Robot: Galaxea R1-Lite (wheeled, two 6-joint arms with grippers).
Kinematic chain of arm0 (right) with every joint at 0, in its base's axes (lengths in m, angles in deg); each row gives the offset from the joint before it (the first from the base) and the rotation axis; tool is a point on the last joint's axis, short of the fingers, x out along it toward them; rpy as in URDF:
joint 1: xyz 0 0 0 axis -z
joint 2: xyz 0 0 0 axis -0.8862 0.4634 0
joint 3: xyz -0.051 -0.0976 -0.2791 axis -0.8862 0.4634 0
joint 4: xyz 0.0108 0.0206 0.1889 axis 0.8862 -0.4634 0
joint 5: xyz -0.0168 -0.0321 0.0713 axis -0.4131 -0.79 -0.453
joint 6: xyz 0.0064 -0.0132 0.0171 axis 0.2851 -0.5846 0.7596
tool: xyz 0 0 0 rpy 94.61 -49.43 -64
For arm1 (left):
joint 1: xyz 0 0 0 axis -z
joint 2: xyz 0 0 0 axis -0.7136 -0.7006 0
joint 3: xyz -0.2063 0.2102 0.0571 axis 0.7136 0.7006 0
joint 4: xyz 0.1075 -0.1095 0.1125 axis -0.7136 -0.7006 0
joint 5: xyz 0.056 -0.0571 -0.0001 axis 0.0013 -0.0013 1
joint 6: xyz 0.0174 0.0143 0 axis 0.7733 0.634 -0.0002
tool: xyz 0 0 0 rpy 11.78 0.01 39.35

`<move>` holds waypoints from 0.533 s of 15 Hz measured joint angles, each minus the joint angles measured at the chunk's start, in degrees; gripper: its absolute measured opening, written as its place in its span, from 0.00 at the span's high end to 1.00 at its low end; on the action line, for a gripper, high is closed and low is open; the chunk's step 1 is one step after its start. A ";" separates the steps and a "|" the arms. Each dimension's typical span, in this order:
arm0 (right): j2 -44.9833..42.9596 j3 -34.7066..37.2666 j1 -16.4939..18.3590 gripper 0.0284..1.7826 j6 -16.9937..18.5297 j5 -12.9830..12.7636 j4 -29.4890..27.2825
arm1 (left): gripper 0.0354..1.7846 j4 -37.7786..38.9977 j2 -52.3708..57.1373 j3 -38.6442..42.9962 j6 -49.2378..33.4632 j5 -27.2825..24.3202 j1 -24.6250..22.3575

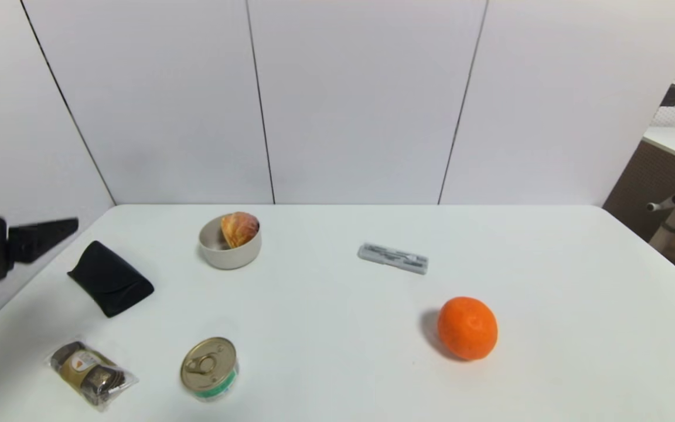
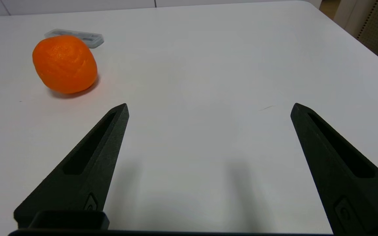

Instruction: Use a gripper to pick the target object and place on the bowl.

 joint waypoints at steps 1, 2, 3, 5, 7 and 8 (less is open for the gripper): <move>0.00 0.00 0.00 0.04 0.00 0.04 0.01 | 0.06 3.19 4.94 7.14 -0.05 -0.04 -0.63; 0.00 0.00 0.00 0.04 0.02 0.02 0.01 | 0.06 6.16 10.64 13.92 -0.24 -0.09 -1.16; 0.00 0.00 0.00 0.04 0.02 0.02 0.01 | 0.06 8.23 16.09 19.47 -0.66 -0.17 -1.57; 0.00 0.00 0.00 0.04 0.00 0.04 0.01 | 0.06 10.90 26.87 30.40 -1.76 -0.43 -2.22; 0.00 0.00 0.00 0.04 0.00 0.02 0.01 | 0.06 13.68 34.43 39.60 -2.95 -0.94 -2.73; 0.00 0.00 0.00 0.04 0.00 0.04 0.01 | 0.06 15.59 36.91 42.86 -3.55 -1.68 -3.04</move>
